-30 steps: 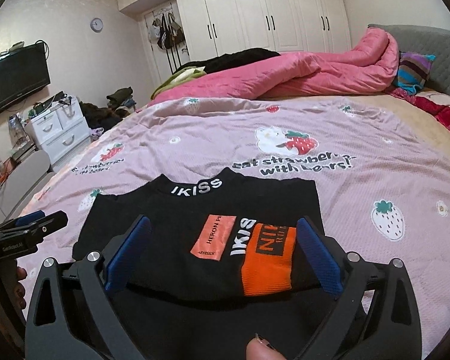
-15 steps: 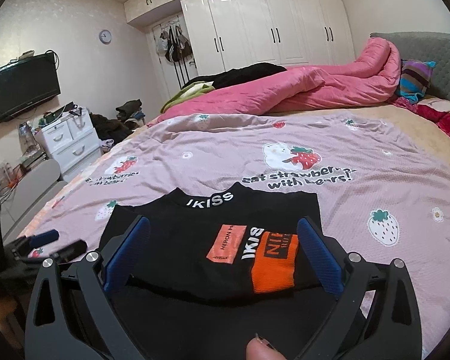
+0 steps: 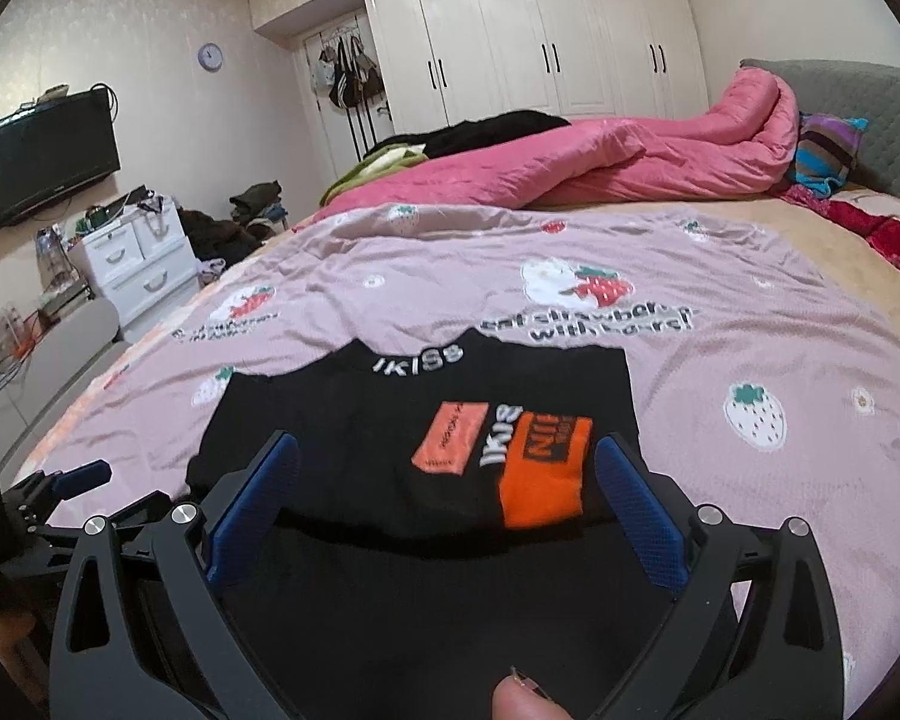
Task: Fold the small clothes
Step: 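Move both tools down to the hem of the black sweater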
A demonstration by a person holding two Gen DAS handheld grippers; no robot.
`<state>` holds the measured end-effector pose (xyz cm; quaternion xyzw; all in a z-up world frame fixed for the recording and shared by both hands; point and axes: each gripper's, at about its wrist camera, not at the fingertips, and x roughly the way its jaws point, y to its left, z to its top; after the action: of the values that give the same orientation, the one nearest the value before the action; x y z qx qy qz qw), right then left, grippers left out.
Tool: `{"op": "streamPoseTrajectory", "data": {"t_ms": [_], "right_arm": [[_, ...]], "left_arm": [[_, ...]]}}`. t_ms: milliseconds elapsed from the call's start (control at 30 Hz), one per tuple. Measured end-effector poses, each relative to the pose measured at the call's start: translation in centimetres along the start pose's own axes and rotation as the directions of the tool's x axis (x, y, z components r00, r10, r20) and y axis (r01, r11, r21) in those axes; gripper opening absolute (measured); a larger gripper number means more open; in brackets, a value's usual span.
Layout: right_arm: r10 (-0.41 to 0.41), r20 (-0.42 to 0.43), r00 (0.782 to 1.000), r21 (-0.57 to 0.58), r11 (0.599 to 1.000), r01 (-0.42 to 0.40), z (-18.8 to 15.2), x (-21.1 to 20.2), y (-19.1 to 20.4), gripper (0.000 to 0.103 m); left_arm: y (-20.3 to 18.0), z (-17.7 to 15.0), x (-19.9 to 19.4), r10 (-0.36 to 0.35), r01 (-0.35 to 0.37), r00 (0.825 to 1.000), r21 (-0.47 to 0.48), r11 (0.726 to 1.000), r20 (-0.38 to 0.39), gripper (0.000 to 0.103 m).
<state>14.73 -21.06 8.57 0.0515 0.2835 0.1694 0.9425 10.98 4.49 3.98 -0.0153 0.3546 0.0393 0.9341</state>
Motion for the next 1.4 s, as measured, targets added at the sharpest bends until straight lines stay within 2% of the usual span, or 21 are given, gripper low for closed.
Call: {"op": "streamPoseTrajectory", "data": {"t_ms": [467,1000,1400], "right_arm": [[-0.031,-0.077,0.997,-0.023,0.999,0.029,-4.0,-0.9,-0.1,0.098],[-0.060,-0.083,0.995,-0.026,0.998,0.058,-6.9,-4.0,-0.3,0.098],[-0.101,-0.139,0.985,0.039,0.993,0.108,-9.1,-6.0,-2.7,0.099]], "left_arm": [[0.3,-2.3,-0.6,0.002,-0.002,1.000,-0.015,1.000,-0.027,0.094],[0.9,-4.5,-1.9,-0.003,0.002,0.999,-0.025,1.000,-0.043,0.094],[2.1,-6.7,-2.1,0.018,-0.022,0.995,-0.032,0.999,-0.098,0.094]]}}
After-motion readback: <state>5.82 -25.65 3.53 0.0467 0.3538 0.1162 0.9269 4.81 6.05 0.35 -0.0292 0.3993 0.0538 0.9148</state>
